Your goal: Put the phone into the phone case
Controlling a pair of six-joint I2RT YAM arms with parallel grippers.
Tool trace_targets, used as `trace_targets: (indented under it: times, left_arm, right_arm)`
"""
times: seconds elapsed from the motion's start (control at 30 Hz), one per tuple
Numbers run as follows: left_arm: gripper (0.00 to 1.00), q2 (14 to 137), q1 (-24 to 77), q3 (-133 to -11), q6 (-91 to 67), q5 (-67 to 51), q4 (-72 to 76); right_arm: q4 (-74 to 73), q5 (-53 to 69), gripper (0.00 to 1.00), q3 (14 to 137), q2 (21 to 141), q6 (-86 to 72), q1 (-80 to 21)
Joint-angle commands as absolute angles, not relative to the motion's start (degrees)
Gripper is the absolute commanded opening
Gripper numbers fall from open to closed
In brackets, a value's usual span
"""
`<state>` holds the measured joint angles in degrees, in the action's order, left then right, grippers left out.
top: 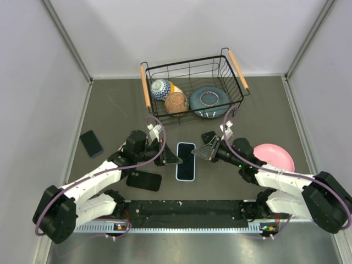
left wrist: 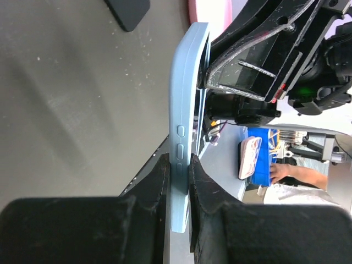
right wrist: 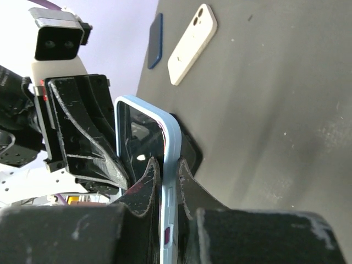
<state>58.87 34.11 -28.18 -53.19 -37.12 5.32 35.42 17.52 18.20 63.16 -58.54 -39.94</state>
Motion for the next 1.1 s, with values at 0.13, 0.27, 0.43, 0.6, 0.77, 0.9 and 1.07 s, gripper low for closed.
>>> trace_targets:
  times: [0.13,0.27,0.43,0.6,0.77,0.9,1.07]
  left_arm:
    - [0.19,58.54,35.07,-31.55,-47.03,-30.33,-4.64]
    - [0.55,55.12,34.98,-34.18,-40.89,-23.13,-12.91]
    - [0.79,52.91,35.07,-39.18,-34.73,-16.11,-21.07]
    - [0.93,49.57,35.07,-42.01,-28.92,-10.38,-25.66]
    - [0.95,45.19,34.98,-40.87,-26.63,-6.08,-27.86]
    - [0.94,41.40,34.98,-37.71,-27.42,-4.31,-26.37]
    - [0.93,36.22,35.07,-35.95,-29.35,-1.76,-26.90]
  right_arm:
    - [36.22,17.05,0.00,22.15,65.74,-54.93,-39.90]
    - [32.61,17.93,0.00,21.27,66.44,-53.35,-39.82]
    - [30.68,19.95,0.00,19.60,68.99,-52.03,-39.90]
    - [24.45,20.30,0.00,21.35,72.93,-47.47,-39.82]
    - [17.16,19.96,0.00,25.65,77.25,-42.38,-39.82]
    - [12.76,16.97,0.02,29.00,80.06,-39.99,-39.81]
    - [8.18,10.12,0.18,32.34,81.74,-39.29,-39.90]
